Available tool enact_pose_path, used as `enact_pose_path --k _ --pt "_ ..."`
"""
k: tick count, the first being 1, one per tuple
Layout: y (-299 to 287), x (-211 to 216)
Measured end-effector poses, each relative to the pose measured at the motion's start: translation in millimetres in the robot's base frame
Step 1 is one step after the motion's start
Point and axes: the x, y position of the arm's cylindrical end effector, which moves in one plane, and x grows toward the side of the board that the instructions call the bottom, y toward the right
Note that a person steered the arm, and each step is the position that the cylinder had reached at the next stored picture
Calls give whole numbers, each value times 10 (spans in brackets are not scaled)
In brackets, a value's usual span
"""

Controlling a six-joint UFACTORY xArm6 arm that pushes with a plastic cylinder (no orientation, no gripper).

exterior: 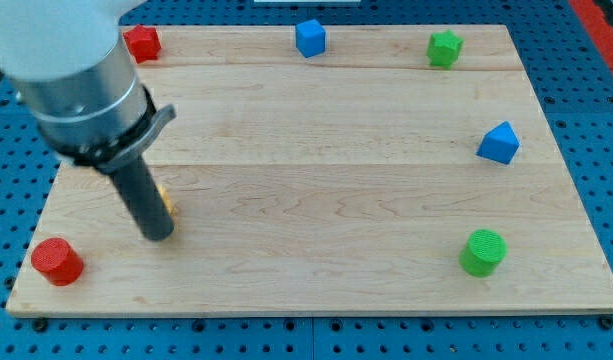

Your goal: Move yellow heart along with yellow hexagon slightly right

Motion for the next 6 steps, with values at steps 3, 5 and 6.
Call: enact_pose_path --k 3,5,6 --pt "-1076 -357" --pt "-1472 -946" --pt "-1468 -1302"
